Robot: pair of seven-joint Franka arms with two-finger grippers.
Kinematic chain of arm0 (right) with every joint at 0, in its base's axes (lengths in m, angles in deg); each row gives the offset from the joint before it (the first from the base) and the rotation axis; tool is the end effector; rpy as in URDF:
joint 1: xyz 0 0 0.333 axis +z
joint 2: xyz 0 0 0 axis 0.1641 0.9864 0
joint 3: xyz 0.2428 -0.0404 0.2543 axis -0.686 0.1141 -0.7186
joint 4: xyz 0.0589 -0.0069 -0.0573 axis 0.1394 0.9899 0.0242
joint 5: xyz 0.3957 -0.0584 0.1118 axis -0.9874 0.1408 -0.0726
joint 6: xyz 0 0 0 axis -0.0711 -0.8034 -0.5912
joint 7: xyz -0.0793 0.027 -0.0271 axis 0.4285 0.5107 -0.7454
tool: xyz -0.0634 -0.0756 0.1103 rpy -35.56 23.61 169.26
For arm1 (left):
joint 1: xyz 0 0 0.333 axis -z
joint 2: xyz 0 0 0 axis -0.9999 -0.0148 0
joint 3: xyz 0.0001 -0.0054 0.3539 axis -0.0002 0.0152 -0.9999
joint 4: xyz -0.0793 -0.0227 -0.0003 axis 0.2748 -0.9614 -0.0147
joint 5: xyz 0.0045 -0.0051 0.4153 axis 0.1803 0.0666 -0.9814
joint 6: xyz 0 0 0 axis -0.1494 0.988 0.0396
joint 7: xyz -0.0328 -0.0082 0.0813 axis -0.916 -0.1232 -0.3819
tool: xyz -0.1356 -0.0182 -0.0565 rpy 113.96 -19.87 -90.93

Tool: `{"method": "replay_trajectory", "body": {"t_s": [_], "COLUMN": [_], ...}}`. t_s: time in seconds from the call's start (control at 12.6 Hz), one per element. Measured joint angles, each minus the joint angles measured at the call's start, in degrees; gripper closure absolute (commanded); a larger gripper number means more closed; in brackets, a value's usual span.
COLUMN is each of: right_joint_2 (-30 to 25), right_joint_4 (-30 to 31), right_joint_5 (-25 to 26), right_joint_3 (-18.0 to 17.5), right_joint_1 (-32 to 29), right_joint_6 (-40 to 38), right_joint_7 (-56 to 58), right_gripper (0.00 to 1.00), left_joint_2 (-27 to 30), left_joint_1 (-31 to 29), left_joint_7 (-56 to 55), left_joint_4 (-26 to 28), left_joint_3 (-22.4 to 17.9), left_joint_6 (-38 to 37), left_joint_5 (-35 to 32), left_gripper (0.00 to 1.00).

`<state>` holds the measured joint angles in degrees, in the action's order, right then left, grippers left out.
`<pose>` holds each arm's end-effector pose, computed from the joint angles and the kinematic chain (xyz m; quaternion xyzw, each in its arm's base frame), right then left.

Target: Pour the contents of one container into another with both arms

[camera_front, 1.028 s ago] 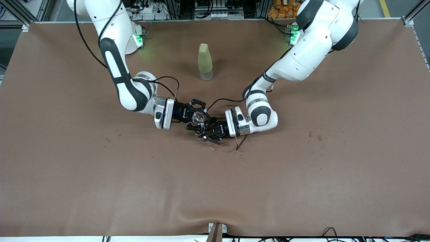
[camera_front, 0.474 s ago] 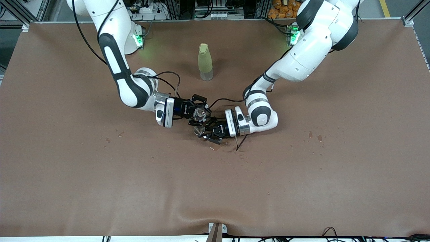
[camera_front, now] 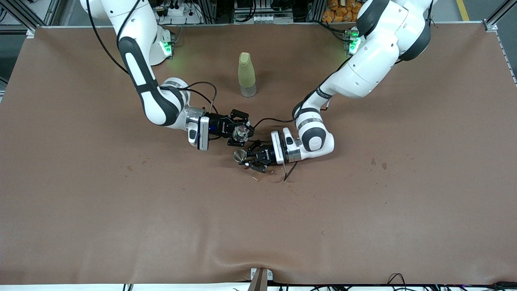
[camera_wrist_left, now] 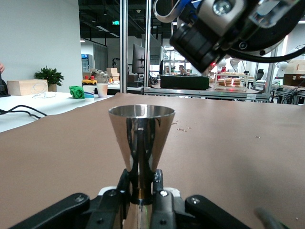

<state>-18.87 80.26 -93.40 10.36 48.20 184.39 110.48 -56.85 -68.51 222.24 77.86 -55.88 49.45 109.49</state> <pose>0.5113 0.3989 0.2387 -0.7019 -0.1664 -0.2974 0.6254 0.5819 -0.5011 0.0864 0.5716 -0.4676 0.5060 0.4456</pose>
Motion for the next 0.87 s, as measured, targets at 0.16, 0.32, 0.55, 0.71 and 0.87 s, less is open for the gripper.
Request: {"method": "replay_trajectory", "body": {"t_s": [0.16,0.32,0.55,0.71,0.87], "right_joint_2": [-0.13,-0.41,-0.75,-0.84,-0.91], "right_joint_4": [0.5,0.88,0.96,0.97,0.97], "right_joint_5": [0.0,0.0,0.0,0.0,0.0], "right_joint_3": [-0.32,-0.63,-0.9,-1.09,-1.1], "right_joint_1": [0.0,0.0,0.0,0.0,0.0], "right_joint_6": [0.0,0.0,0.0,0.0,0.0], "right_joint_7": [-1.83,-3.19,-6.15,-8.66,-10.58], "right_gripper": [1.0,1.0,1.0,1.0,1.0], "left_joint_2": [0.0,0.0,0.01,0.2,0.4], "left_joint_1": [0.0,-0.01,-0.28,-0.76,-1.21], "left_joint_7": [0.0,0.0,0.04,0.83,0.97], "left_joint_4": [0.18,0.44,1.03,2.35,3.42], "left_joint_3": [0.0,0.0,0.0,-0.01,-0.01], "left_joint_6": [0.0,-0.02,-0.67,-1.44,-2.19], "left_joint_5": [0.0,0.0,0.0,0.0,0.0], "left_gripper": [1.0,1.0,1.0,1.0,1.0]}}
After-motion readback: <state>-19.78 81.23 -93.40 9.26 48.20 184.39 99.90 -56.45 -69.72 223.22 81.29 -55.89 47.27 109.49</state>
